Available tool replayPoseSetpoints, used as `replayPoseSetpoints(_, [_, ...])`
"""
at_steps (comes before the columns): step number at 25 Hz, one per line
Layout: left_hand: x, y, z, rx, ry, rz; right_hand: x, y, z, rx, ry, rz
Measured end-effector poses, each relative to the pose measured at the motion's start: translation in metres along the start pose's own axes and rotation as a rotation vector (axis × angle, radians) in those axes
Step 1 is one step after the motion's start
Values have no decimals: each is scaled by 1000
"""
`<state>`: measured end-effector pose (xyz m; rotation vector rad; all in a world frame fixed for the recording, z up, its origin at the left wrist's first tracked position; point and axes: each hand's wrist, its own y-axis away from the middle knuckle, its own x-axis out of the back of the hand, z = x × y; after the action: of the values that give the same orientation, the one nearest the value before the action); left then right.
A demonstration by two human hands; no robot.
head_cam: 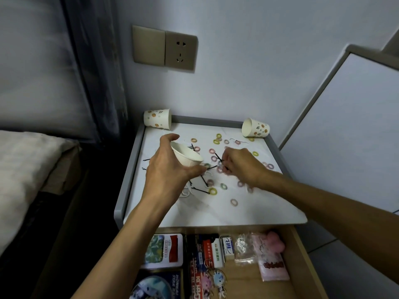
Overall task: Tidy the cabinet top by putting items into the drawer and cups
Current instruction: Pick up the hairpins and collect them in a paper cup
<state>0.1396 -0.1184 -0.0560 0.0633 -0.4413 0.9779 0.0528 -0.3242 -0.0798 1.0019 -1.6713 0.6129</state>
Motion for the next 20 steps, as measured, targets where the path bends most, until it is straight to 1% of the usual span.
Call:
replayPoseSetpoints(1, [-1,0,0,2,1,-4,11,3,-5,36,-153,12])
replayPoseSetpoints(2, [-2,1,0,3,1,-8,25,7,-12,101,-249,37])
replayPoseSetpoints(3, [-3,2,1,4,1,-10,40,9,-22,177,-279,56])
replayPoseSetpoints(5, [-4,3,2,15,15,-12,66,10,-45,329,-209,44])
replayPoseSetpoints(7, [-6,2,3,45,75,5,79,6,-67,453,-84,-49])
replayPoseSetpoints(10, [-7,2,4,44,69,4,79,2,-89,554,9,-163])
replayPoseSetpoints(16, [0,1,1,7,26,14,73,1,-93,554,-69,-183])
replayPoseSetpoints(18, [4,1,1,-18,-6,37,73,-3,-90,521,-175,-119])
replayPoseSetpoints(20, [8,0,1,-39,-39,66,66,-13,-77,427,-305,10])
